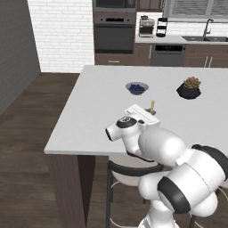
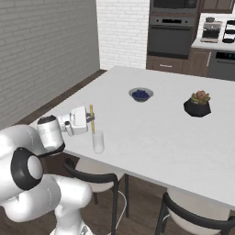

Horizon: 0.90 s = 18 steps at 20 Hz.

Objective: Take a straw from the drawer in front and place it inside the glass cup on the dining counter.

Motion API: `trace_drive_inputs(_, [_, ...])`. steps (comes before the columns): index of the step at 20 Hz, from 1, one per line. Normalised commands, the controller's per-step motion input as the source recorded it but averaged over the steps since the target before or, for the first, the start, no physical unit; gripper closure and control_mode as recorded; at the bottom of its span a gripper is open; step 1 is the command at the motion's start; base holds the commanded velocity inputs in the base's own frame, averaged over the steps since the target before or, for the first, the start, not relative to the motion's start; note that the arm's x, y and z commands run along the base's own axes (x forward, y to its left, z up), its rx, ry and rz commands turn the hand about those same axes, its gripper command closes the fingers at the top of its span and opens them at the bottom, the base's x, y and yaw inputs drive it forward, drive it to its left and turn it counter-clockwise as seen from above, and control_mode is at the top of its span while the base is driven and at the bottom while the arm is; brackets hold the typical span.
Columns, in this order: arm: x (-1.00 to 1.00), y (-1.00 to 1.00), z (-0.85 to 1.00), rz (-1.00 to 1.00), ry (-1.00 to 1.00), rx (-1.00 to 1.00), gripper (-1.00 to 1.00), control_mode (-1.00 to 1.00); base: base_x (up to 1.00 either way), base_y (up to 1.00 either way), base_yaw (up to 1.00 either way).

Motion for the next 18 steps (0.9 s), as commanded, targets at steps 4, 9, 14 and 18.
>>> trace_drive_inputs(4, [0.10,0.00,-0.15,0.00,0.00,0.00,1.00,-1.00,0.00,0.00,0.00])
trace_drive_inputs(9, [0.24,0.00,-0.02,0.00,0.00,0.01,1.00,-1.00,0.00,0.00,0.00])
trace_drive_inputs(14, [0.15,0.00,0.00,0.00,0.00,0.01,1.00,-1.00,0.00,0.00,0.00])
trace_drive_inputs(18, [0.01,0.00,-0.09,0.00,0.00,0.01,1.00,-1.00,0.00,0.00,0.00])
